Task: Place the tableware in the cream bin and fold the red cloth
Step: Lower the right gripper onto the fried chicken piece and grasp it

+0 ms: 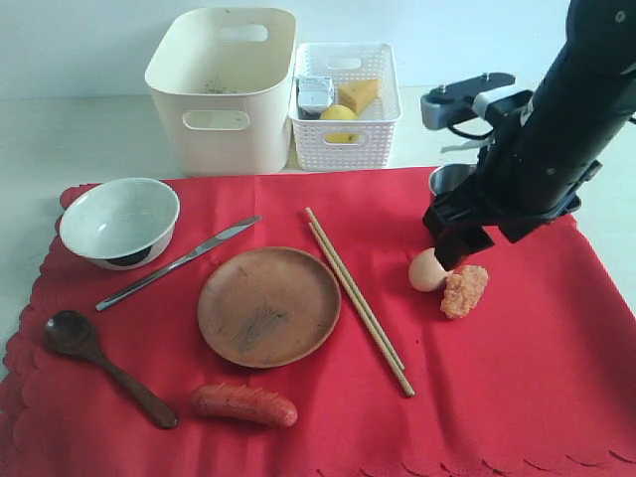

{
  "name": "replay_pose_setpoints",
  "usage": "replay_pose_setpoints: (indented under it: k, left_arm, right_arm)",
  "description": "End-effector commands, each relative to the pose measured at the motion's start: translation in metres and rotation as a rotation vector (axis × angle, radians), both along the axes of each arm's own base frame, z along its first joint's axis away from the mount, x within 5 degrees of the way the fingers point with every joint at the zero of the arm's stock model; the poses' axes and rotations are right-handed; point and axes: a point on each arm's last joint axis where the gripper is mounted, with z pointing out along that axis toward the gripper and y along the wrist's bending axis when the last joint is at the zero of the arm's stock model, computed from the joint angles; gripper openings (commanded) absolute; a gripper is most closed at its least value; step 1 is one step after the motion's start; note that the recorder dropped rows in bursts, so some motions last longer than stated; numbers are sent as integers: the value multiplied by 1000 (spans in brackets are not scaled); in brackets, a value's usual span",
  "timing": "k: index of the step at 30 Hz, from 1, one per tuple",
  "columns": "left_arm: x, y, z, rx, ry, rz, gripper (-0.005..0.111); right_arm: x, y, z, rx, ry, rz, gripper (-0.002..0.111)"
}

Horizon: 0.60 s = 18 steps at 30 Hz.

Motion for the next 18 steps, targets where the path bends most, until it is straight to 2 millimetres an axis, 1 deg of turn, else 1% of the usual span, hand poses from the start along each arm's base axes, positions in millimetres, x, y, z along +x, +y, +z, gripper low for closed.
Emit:
replay_pose_setpoints:
  k: [1,4,8,18]
  left_arm:
    - [0,0,2,-4,-18,-7,1]
    - [0,0,2,-4,-18,-7,1]
    - [0,0,2,-4,-18,-7,1]
    - [0,0,2,-4,-18,-7,1]
  right_arm:
    - [5,-3,-20,-61,51,33,73]
    - [7,-2,-32,-76,82,35,73]
    - [11,-1,-42,-75,87,29,73]
    - [18,2,-57,-72,72,24,73]
